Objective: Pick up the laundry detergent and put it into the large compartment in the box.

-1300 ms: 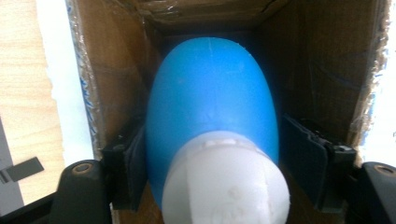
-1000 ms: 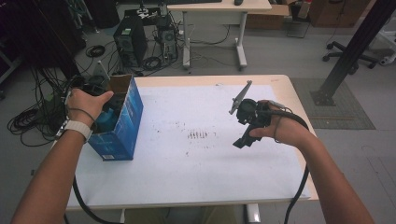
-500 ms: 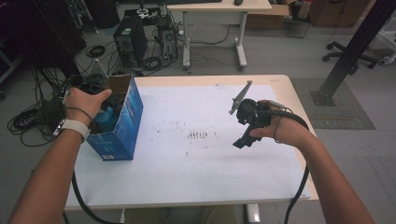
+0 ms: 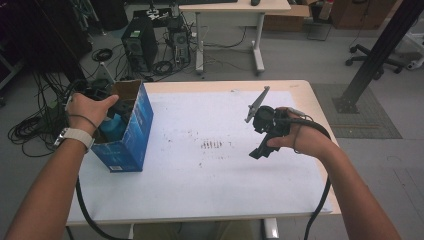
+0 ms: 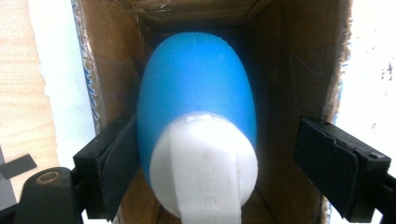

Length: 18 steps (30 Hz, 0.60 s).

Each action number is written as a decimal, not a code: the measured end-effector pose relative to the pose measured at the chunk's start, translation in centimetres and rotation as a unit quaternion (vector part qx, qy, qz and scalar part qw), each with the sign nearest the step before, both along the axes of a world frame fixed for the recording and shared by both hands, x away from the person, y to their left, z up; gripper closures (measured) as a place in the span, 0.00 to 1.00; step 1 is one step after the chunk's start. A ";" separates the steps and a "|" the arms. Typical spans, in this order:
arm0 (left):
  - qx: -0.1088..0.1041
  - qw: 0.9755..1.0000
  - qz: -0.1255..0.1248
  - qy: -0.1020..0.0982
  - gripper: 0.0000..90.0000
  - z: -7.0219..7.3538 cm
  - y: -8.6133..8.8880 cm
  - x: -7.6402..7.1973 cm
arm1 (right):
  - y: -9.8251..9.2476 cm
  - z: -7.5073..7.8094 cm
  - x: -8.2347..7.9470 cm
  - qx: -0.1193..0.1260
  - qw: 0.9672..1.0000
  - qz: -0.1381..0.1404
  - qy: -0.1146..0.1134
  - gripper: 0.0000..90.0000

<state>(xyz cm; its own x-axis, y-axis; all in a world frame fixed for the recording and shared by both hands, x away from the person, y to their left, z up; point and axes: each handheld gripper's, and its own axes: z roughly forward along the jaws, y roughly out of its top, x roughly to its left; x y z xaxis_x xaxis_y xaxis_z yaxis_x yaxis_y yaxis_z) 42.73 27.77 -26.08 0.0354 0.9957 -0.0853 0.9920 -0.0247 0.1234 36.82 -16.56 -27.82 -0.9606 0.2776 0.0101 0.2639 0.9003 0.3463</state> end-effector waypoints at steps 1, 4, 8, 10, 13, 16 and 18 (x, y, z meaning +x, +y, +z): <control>-0.001 1.000 -0.001 -0.001 0.16 0.1 0.0 0.0 | 0.0 0.0 0.0 -0.001 1.000 0.000 0.000 0.12; 0.002 1.000 -0.008 -0.004 0.12 0.4 0.0 -0.1 | 0.1 0.0 0.0 -0.001 1.000 0.000 0.000 0.12; 0.002 1.000 -0.005 -0.013 0.10 1.1 0.1 -0.2 | 0.2 0.0 -0.1 -0.002 1.000 0.001 0.002 0.12; -0.001 1.000 -0.007 -0.014 0.10 1.3 0.2 -0.4 | 0.3 0.0 -0.1 -0.002 1.000 0.002 0.001 0.12; -0.005 1.000 -0.010 -0.019 0.10 1.5 0.2 -0.5 | 0.4 0.0 -0.1 -0.002 1.000 0.003 0.000 0.12; -0.014 0.999 -0.009 -0.027 0.09 1.9 0.2 -0.6 | 0.5 0.1 -0.2 -0.002 1.000 0.004 -0.001 0.12; -0.019 0.999 -0.011 -0.028 0.09 2.1 0.1 -0.7 | 0.5 0.2 -0.2 -0.002 1.000 0.003 -0.001 0.12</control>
<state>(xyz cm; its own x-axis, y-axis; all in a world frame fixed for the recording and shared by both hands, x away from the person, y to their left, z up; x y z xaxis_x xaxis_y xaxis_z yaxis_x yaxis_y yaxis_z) 42.03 27.92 -24.00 0.0639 0.9906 -0.1211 0.9829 -0.0415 0.1796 36.58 -16.07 -27.63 -0.9625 0.2711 0.0078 0.2572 0.9033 0.3435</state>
